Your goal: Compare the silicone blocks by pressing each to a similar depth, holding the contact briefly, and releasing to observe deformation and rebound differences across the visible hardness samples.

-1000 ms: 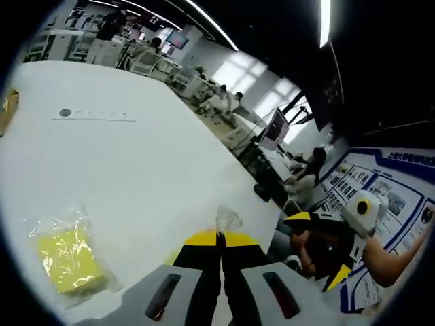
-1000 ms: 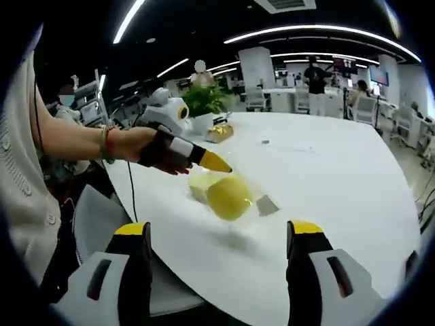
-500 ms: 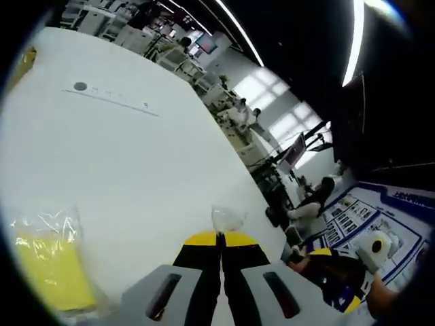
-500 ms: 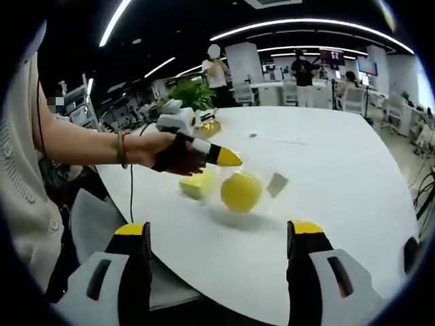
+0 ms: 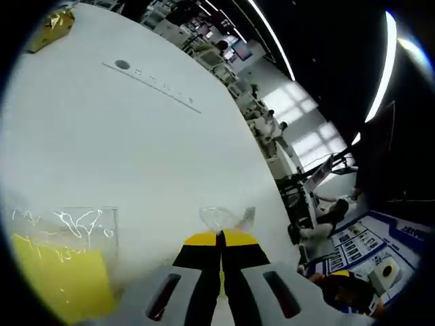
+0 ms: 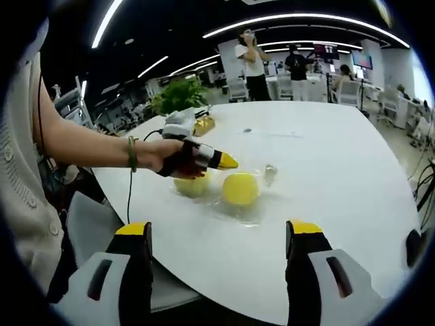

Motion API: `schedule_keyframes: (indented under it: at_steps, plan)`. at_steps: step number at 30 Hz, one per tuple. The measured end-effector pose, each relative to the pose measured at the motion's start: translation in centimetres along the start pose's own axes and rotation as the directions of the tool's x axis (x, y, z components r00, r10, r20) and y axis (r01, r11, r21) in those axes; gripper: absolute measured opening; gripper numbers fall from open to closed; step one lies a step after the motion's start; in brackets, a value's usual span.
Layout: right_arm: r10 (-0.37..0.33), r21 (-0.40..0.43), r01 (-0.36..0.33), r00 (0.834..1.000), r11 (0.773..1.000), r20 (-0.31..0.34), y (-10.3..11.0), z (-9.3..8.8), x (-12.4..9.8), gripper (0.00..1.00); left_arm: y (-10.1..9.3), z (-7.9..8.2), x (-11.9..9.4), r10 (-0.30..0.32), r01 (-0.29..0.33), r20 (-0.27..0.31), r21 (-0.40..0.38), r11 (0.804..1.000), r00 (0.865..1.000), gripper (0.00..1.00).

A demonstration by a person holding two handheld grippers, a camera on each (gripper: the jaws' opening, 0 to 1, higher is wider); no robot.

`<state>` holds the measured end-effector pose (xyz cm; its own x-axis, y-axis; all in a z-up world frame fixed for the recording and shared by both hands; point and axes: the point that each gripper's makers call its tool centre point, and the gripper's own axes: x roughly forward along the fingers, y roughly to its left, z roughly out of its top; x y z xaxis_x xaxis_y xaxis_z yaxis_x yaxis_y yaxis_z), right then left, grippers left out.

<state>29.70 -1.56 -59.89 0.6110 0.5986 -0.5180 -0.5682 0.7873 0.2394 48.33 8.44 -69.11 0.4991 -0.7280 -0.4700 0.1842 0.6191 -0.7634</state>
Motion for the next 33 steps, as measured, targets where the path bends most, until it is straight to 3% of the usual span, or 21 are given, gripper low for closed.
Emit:
schedule_keyframes:
  at_steps: [18, 30, 33]
  plan:
    - [-0.011, 0.025, 0.012, 1.0, 1.0, -0.027, -0.9, -0.8, 0.5, 0.74, 3.1, -0.2, 2.1, 0.097, -0.095, 0.026, -0.079, 0.992, 0.995, 0.0]
    - [-0.011, 0.031, 0.012, 0.999, 0.999, -0.037, -1.1, -1.2, 0.9, 0.72, 3.4, -0.2, 2.6, 0.097, -0.094, 0.03, -0.096, 0.991, 0.995, 0.01]
    - [-0.007, 0.03, 0.009, 0.999, 1.0, -0.041, -0.9, -1.3, 1.0, 0.72, 3.4, -0.2, 2.4, 0.103, -0.101, 0.021, -0.07, 0.992, 0.994, 0.04]
